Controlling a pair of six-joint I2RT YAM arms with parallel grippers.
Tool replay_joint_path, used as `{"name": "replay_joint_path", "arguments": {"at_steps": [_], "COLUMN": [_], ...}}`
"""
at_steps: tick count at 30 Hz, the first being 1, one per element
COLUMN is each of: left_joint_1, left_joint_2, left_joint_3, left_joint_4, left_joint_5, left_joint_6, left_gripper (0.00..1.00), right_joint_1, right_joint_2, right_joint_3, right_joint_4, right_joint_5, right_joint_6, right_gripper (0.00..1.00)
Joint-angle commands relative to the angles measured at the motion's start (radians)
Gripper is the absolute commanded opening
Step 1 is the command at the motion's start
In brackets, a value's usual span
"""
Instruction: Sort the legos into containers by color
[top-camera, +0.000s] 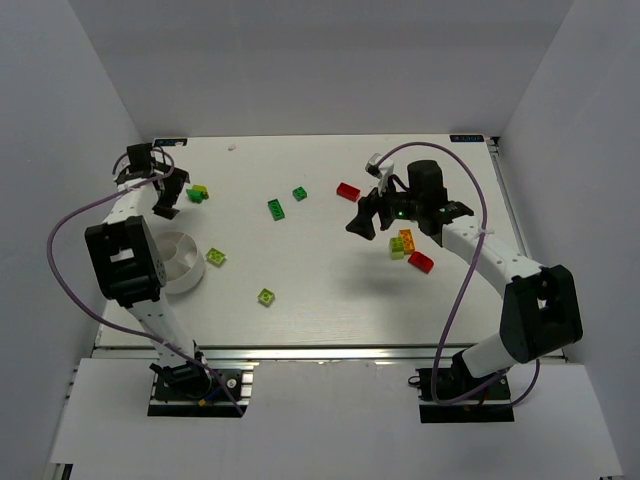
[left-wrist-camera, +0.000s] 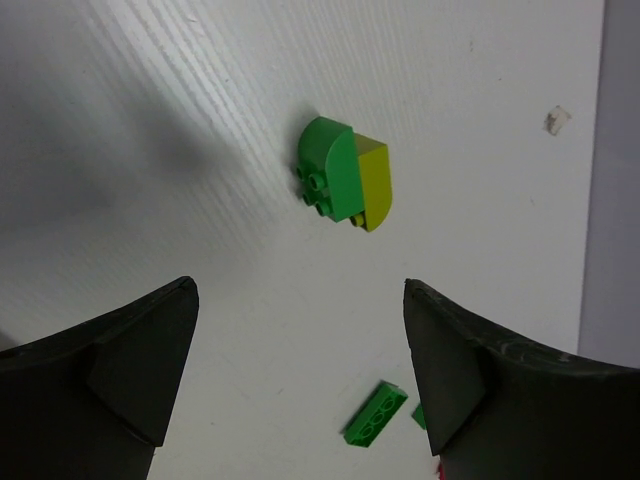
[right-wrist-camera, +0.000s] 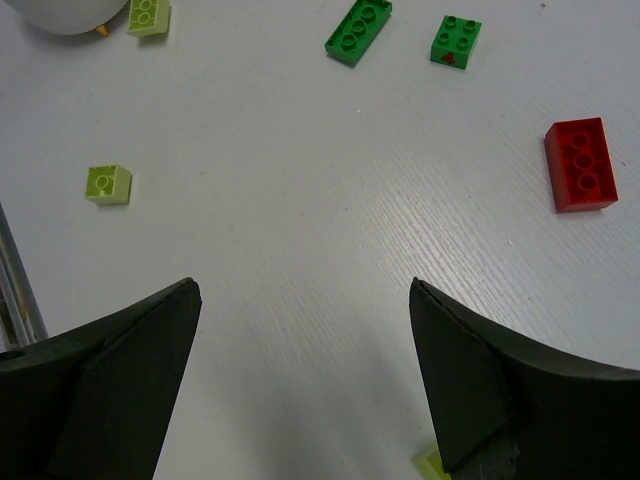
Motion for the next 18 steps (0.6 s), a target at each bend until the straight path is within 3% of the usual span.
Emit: {"name": "replay_joint_path", "arguments": {"at_steps": [1,11,18], "left_joint_1": [0.026,0.035,0.035], "left_joint_2": [0.020,0.169,0.187], "left_joint_3": [-0.011,0.092,0.100], "left_joint_4": [0.090,0.110,0.155], "left_joint_5": [0.078,0.143,0.168], "left_joint_6": [-0.051,-0.087,-0.111], "left_gripper": [0.92,0.89,0.89], "right_joint_1": [-0.002,-0.002,-0.003], "right_joint_2": [0.013,0.021,0.004], "right_joint_3": [0.007,0.006,-0.019], "right_joint_4": [0.045,0.040,0.040], "right_joint_5": [-0.018,-0.026,-0.024], "right_joint_6": [0.006,0.008,0.003], "right_gripper": [0.89,0.89,0.89]}}
